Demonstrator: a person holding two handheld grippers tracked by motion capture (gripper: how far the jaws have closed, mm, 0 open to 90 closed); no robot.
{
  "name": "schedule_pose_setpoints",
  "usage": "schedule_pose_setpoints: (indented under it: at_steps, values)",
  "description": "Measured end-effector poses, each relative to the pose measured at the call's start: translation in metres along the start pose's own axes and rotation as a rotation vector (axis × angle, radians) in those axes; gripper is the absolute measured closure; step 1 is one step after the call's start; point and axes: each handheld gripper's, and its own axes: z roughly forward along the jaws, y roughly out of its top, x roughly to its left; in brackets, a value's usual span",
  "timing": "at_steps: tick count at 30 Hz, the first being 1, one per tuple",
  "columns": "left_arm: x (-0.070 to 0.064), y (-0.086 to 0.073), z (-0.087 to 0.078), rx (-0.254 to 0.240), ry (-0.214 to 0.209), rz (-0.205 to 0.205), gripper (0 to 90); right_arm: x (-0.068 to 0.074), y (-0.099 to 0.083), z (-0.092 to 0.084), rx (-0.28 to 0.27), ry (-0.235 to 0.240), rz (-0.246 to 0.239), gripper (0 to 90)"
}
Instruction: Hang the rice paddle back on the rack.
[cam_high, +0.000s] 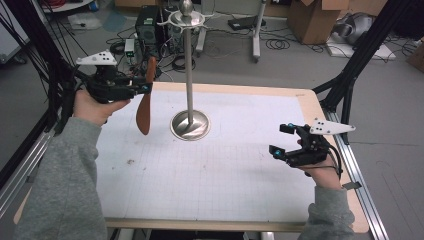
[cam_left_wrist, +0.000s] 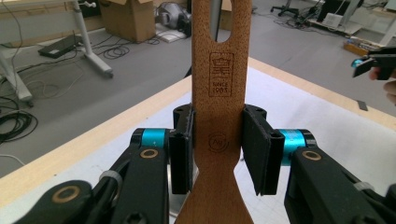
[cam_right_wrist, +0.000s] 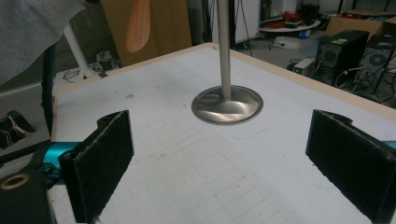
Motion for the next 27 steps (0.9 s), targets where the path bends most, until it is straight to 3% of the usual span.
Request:
schedule_pose_setpoints:
  at_steps: [17,27]
  values:
    - [0.012,0.031,-0.001,-0.025,-0.011,0.010,65.1,-0.007,-0.004,-0.006,-0.001,-0.026,0.021,6.2]
    - [0.010,0.052,-0.002,-0.038,0.003,0.052,65.1,-0.007,-0.004,-0.007,0.000,-0.030,0.019,6.2]
